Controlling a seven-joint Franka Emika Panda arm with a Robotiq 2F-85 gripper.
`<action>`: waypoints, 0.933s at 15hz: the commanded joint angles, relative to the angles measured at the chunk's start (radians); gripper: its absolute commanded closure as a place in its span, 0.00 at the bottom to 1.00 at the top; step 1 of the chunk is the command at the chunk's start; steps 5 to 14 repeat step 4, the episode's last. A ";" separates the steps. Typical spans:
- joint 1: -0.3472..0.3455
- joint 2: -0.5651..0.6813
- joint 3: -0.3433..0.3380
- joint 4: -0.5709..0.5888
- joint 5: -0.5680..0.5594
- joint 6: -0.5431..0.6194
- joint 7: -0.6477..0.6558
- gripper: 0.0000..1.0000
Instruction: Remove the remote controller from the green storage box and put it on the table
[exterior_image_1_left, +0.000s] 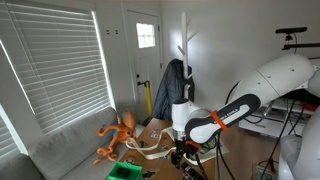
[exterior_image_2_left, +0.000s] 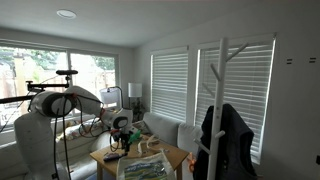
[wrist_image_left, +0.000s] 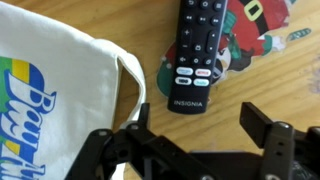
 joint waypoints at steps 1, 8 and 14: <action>0.019 -0.198 0.004 -0.020 0.021 -0.014 -0.080 0.00; 0.006 -0.154 0.012 0.016 0.007 -0.010 -0.063 0.00; 0.006 -0.154 0.012 0.016 0.007 -0.010 -0.063 0.00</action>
